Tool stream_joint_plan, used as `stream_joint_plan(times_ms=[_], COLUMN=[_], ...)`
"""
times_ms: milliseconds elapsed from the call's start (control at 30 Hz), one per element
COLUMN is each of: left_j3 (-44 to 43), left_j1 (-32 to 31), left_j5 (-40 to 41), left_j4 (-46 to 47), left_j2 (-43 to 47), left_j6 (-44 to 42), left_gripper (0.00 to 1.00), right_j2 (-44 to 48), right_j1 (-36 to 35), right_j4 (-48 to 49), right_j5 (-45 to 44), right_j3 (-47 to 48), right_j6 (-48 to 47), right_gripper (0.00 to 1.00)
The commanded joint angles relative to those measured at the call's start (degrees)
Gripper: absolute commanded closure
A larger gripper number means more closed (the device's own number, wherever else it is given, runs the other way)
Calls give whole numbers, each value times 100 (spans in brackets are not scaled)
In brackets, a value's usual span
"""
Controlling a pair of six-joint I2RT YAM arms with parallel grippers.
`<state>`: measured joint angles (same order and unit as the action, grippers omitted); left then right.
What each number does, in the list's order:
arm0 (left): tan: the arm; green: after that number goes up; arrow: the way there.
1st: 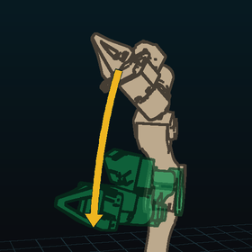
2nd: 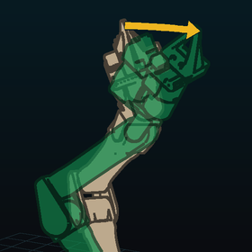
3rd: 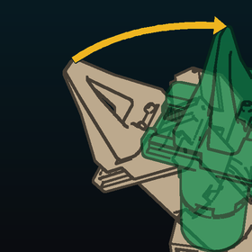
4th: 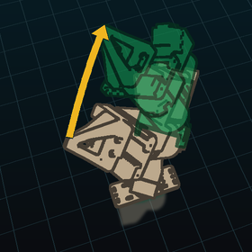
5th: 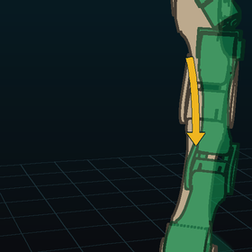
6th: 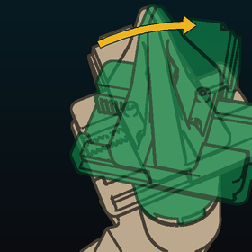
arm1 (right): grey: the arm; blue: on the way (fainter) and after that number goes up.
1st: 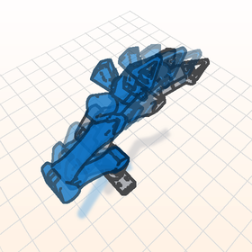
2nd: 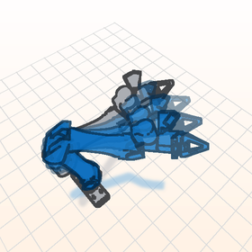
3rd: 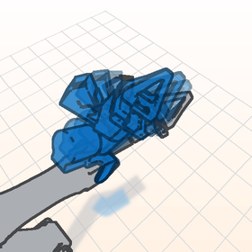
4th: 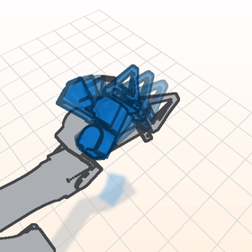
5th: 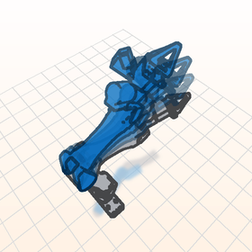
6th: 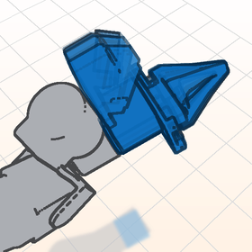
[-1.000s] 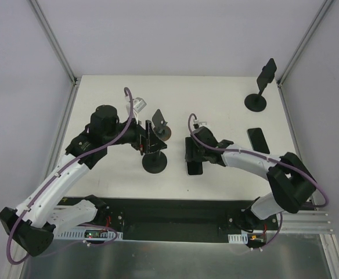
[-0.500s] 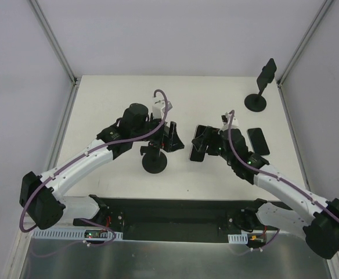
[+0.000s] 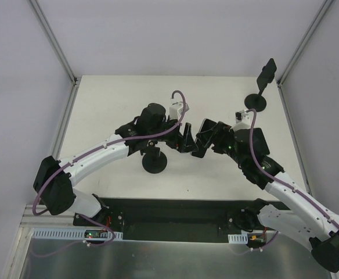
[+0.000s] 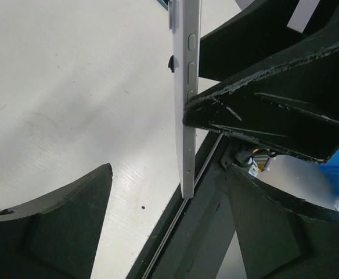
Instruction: Place the phone on the phone stand
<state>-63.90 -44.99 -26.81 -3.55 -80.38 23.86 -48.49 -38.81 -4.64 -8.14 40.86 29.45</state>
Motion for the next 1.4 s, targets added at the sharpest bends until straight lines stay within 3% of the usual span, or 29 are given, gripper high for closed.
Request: stream_joint_plan(times_ms=[0, 233, 300, 333, 467, 567, 600, 667, 700, 767, 1033, 1067, 1200, 1367], left_j3=[-333, -448, -448, -457, -440, -282, -220, -19, 52, 262, 1028, 1255, 1836, 1925], left_j1=[-115, -238, -247, -247, -247, -247, -247, -238, -247, -229, -168, -159, -150, -150], left_j5=[-132, -53, -35, -44, -114, -237, -255, -316, -360, -430, -1615, -1748, -1960, -2004], left_j4=[338, 338, 346, 338, 294, 302, 294, 337, 338, 494, 1698, 1935, 3560, 3827], left_j2=[-215, -540, -558, -549, -435, -251, -181, 57, 144, 478, 1858, 1946, 2412, 2518], left_j6=[303, 479, 523, 515, 471, 479, 488, 453, 427, 401, 672, 934, 1630, 1894], left_gripper=[25, 41, 50, 56, 100, 100, 100, 100, 100, 100, 100, 100, 100, 100], right_j2=[252, 402, 410, 402, 454, 604, 639, 709, 831, 998, 1676, 1607, 1334, 1220], right_j1=[-13, -180, -232, -250, -347, -347, -347, -347, -347, -356, -347, -356, -575, -1154], right_j4=[201, 192, 192, 192, 209, 254, 132, -245, -343, -571, 85, 435, 710, 1914], right_j5=[14, -152, -118, -109, 128, 452, 541, 760, 761, 1259, 3493, 3799, 4075, 4163], right_j3=[335, 317, 352, 396, 362, 273, 325, 413, 457, 502, -59, -122, -140, -438], right_j6=[341, 439, 447, 430, 289, 1, -166, -631, -764, -1054, -1496, -1417, -1486, -1293], right_gripper=[99, 100, 99, 99, 99, 73, 52, 32, 14, 2, 1, 3, 25, 32])
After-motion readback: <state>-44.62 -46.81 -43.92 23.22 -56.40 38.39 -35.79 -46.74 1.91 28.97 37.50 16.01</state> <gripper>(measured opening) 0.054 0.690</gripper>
